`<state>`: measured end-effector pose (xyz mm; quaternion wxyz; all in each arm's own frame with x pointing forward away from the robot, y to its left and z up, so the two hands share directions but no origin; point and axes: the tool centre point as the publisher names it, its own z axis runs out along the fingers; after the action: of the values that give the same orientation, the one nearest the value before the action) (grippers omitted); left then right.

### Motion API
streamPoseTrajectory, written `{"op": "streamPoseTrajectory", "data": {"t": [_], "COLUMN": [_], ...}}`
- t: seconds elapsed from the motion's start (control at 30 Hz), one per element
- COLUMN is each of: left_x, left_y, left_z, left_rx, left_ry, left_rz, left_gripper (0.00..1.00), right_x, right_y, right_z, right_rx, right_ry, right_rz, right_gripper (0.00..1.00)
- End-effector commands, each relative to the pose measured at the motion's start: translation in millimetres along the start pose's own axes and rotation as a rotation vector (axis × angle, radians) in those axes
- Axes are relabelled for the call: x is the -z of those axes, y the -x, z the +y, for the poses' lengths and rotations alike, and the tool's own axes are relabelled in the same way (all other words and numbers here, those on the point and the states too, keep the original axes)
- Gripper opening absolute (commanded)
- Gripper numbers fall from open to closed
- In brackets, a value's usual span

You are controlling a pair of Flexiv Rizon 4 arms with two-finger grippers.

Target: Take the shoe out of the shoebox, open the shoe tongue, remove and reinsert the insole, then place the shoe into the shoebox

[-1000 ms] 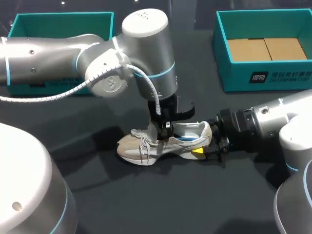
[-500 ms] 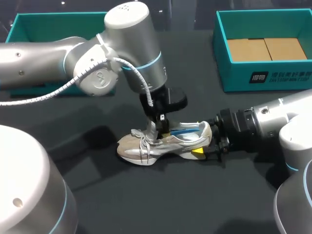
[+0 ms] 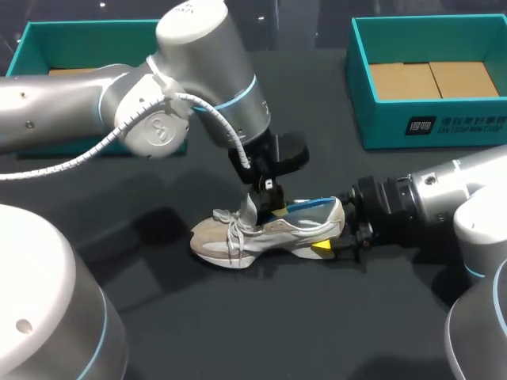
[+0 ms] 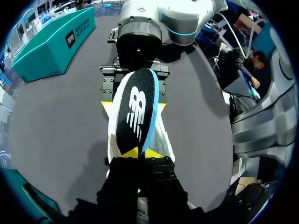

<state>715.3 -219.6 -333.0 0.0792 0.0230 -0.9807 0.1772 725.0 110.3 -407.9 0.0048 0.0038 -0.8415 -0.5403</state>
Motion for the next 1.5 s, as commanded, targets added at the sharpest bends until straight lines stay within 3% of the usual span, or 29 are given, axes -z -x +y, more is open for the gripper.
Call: {"op": "streamPoseTrajectory", "data": {"t": [0.03, 0.93, 1.0, 1.03, 1.1, 1.33, 1.5], "left_x": [-1.1, 10.0, 10.9, 10.9, 10.2, 10.0, 7.9], "left_y": [3.3, 9.8, 6.1, 4.5, 1.8, -5.0, -6.6], "left_z": [-12.7, -36.8, -36.8, -36.9, -37.6, -42.9, -47.9], "left_rx": [0.026, 0.049, 0.029, 0.021, 0.009, -0.021, -0.02], "left_ry": [-0.012, -0.096, -0.101, -0.102, -0.106, -0.146, -0.183], "left_rz": [-0.029, -0.163, -0.17, -0.177, -0.197, -0.278, -0.346], "left_gripper": [0.0, 0.0, 0.25, 0.33, 0.39, 0.44, 0.43], "right_x": [-1.0, -1.0, -1.0, -1.0, -1.0, -1.0, -1.0], "right_y": [0.0, 0.0, 0.0, 0.0, 0.0, 0.0, 0.0], "right_z": [-0.8, -0.8, -0.8, -0.8, -0.8, -0.8, -0.8], "right_rx": [0.0, 0.0, 0.0, 0.0, 0.0, 0.0, 0.0], "right_ry": [-0.004, -0.004, -0.004, -0.004, -0.004, -0.004, -0.004], "right_rz": [0.001, 0.001, 0.001, 0.001, 0.001, 0.001, 0.001], "right_gripper": [0.0, 0.0, 0.0, 0.0, 0.0, 0.0, 0.0]}}
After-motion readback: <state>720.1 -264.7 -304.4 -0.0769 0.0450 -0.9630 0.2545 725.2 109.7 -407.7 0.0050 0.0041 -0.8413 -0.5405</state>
